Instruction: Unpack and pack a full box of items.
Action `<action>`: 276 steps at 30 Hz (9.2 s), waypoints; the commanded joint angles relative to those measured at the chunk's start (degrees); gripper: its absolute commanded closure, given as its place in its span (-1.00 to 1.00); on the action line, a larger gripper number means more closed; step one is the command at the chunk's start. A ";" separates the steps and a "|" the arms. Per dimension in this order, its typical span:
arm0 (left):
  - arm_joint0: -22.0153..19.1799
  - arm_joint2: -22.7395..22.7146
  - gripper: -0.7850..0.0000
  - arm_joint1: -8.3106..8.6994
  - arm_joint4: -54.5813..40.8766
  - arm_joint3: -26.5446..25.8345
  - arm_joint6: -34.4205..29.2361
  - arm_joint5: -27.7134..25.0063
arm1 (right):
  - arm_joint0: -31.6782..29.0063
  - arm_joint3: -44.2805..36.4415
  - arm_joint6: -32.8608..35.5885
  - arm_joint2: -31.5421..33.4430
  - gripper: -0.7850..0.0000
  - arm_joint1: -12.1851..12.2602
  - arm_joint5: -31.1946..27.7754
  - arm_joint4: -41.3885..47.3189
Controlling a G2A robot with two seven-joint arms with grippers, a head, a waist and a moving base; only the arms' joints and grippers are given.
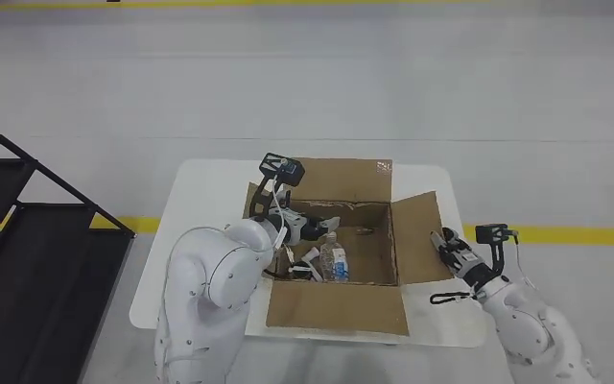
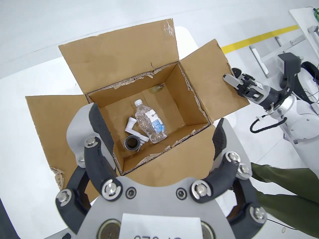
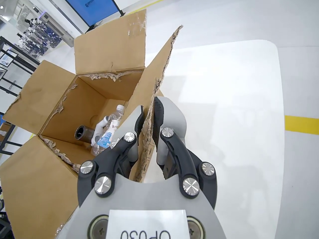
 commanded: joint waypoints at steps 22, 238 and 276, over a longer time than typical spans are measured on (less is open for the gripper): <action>0.67 -15.55 -1.00 7.63 2.90 -2.39 -6.01 -20.84 | -10.50 -24.64 -6.60 -1.63 1.00 -0.19 4.20 -26.36; 2.61 -25.91 -1.00 16.13 7.57 1.93 1.66 -17.84 | 45.32 34.68 50.04 -49.79 -1.00 -23.36 31.42 -35.67; 2.61 -25.91 -1.00 16.13 7.57 1.93 1.66 -17.84 | 51.11 51.96 45.15 -51.48 -0.87 -28.80 29.70 -32.32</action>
